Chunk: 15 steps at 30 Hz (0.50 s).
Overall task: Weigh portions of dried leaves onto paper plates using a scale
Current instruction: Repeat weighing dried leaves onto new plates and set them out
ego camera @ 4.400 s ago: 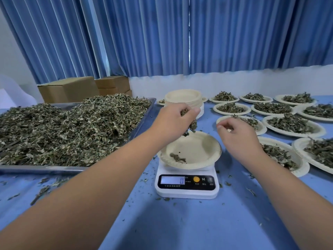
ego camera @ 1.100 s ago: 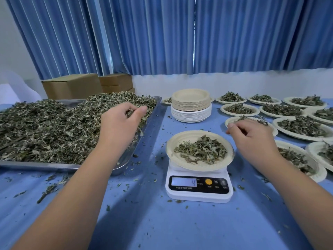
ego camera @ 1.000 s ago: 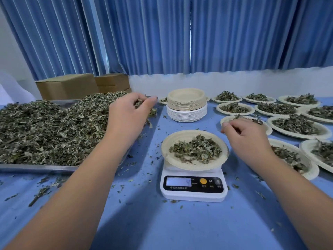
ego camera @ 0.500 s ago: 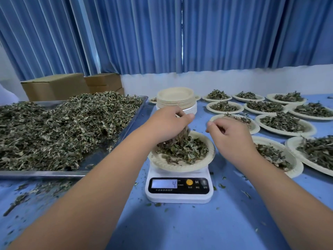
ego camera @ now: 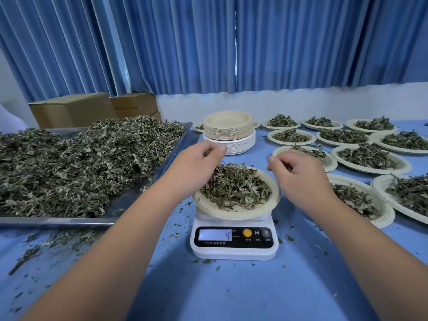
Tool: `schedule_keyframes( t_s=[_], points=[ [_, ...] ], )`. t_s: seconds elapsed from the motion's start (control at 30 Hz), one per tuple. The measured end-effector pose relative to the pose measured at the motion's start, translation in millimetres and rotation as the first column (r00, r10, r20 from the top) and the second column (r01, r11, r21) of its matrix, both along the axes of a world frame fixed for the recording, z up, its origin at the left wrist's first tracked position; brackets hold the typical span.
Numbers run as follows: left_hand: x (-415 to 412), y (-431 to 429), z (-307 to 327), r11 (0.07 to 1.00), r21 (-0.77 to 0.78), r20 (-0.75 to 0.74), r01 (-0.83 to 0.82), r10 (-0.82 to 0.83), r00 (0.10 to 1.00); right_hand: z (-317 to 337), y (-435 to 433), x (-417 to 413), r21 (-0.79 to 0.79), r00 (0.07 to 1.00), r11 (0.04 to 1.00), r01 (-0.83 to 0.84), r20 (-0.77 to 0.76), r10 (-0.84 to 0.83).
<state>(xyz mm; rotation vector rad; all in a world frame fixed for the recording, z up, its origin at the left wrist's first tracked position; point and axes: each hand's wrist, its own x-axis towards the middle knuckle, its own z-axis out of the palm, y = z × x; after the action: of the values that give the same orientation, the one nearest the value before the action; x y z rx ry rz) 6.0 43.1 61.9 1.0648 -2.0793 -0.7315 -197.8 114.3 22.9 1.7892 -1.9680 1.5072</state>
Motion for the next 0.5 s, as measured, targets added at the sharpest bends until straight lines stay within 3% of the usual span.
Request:
schedule_keyframes(
  t_s=[0.2, 0.5],
  points=[
    [10.5, 2.6, -18.8, 0.999, 0.017, -0.231, -0.052, 0.054, 0.972, 0.6, 0.7, -0.5, 0.016, 1.000, 1.000, 0.003, -0.003, -0.003],
    [25.4, -5.4, -32.6, 0.975, 0.006, -0.329, -0.223, 0.212, 0.920, 0.0, 1.4, -0.9, 0.004, 1.000, 1.000, 0.023, -0.015, -0.023]
  ],
)
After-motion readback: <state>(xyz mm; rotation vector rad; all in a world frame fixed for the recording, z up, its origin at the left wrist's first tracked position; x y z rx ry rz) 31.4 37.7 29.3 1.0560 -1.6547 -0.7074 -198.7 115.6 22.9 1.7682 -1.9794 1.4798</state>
